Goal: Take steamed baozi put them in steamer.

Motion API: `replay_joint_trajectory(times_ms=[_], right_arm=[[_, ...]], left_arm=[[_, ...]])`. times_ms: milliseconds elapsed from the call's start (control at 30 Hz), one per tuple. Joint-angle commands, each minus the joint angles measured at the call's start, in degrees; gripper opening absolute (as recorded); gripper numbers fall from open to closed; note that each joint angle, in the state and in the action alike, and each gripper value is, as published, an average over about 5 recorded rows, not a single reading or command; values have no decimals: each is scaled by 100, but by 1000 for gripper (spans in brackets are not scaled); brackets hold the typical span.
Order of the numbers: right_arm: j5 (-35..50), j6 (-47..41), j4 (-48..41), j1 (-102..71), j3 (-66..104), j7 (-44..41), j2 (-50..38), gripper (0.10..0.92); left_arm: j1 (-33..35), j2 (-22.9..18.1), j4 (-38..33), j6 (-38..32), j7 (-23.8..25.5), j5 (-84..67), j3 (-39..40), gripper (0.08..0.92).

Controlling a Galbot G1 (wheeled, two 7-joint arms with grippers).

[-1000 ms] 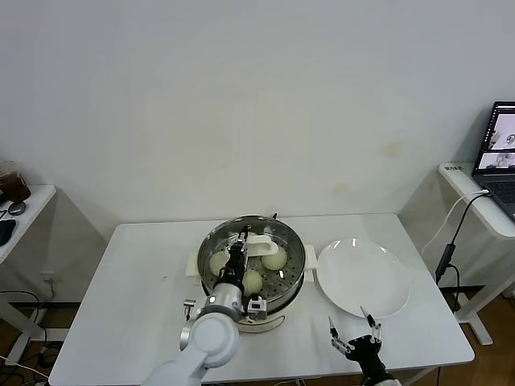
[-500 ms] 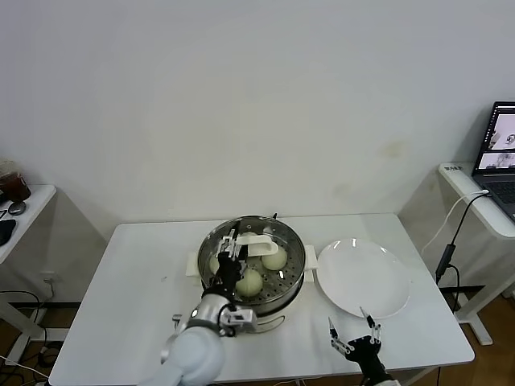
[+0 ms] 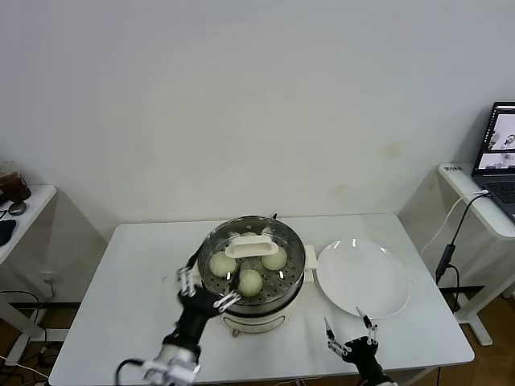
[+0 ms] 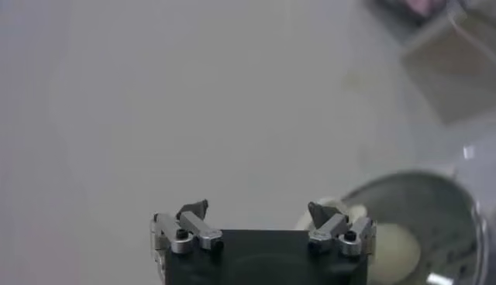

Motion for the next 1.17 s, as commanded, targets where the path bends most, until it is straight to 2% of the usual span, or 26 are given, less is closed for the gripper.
replay_joint_trajectory(times_ms=[33, 200, 367, 1167], right_arm=[[156, 28, 100, -184, -147, 19, -97, 823], [149, 26, 170, -226, -275, 26, -134, 823], [161, 24, 208, -272, -368, 23, -170, 823], [263, 45, 260, -362, -350, -13, -203, 823]], left_arm=[[2466, -302, -75, -1512, -594, -3275, -1623, 823], [2389, -446, 568, -1705, -337, -3508, -1728, 823], [2361, -548, 813, -1799, -14, -3556, -1791, 823], [2542, -762, 1101, -1956, 100, -2730, -1649, 823]])
